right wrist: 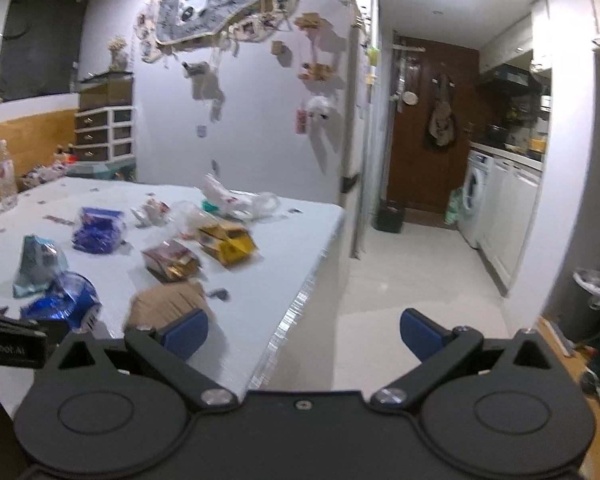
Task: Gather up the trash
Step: 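Move both tools to the table toward the blue can and brown paper bag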
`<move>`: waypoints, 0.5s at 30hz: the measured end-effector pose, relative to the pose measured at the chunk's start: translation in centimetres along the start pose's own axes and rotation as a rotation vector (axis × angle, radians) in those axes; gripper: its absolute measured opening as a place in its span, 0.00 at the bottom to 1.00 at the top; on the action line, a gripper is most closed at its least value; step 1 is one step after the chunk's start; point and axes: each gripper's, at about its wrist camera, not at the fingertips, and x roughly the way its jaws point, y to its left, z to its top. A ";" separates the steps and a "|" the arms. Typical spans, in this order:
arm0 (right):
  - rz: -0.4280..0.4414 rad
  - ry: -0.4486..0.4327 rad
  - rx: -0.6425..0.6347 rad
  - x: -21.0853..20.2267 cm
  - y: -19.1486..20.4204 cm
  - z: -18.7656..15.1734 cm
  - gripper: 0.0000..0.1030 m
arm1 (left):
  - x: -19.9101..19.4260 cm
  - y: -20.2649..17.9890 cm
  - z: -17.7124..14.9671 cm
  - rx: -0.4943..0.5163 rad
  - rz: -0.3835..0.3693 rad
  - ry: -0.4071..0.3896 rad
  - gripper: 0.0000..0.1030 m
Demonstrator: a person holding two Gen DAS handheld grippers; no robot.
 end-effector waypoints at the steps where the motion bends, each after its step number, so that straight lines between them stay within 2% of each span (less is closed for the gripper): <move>1: 0.032 -0.008 0.006 0.5 0.3 0.1 1.00 | 0.3 0.3 0.2 -0.004 0.003 -0.003 1.00; 5: 0.156 0.009 0.050 3.1 1.8 0.8 1.00 | 1.8 1.6 0.8 -0.028 -0.004 0.004 1.00; 15: 0.276 0.215 0.223 10.4 4.6 2.2 1.00 | 4.2 4.2 1.5 -0.106 -0.067 0.079 1.00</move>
